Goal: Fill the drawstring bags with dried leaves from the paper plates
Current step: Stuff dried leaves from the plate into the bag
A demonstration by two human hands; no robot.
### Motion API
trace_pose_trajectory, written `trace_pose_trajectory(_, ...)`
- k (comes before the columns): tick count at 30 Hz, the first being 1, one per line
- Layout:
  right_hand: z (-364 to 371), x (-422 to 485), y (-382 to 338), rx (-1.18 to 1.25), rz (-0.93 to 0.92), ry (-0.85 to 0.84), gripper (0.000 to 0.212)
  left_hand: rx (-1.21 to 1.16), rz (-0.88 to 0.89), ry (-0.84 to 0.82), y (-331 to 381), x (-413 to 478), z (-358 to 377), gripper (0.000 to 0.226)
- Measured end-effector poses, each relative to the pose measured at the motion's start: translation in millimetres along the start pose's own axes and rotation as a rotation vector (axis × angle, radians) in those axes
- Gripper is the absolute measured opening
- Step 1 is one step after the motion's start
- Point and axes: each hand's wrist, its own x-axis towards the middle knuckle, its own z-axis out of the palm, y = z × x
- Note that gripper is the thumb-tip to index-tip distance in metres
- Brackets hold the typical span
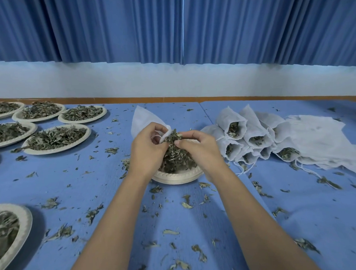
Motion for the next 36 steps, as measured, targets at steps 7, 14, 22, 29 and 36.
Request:
trace_pose_trajectory(7, 8, -2, 3, -0.068, -0.058, 0.098, 0.023, 0.145, 0.071, 0.134, 6, -5, 8, 0.033)
trace_pose_trajectory(14, 9, 1, 3, -0.065, -0.116, 0.260, 0.016, 0.007, 0.022, -0.122, 8, -7, 11, 0.031)
trace_pose_trajectory(22, 14, -6, -1, 0.035, -0.030, 0.214, 0.023, 0.134, 0.116, -0.068, -2, -8, 12, 0.032)
trace_pose_trajectory(29, 10, -4, -4, 0.002, -0.033, 0.110, 0.027, 0.075, 0.060, 0.044, -9, -8, 10, 0.027)
trace_pose_trajectory(36, -3, 4, 2, -0.299, -0.204, 0.153, 0.014, -0.219, -0.048, -0.008, -9, -7, 1, 0.038)
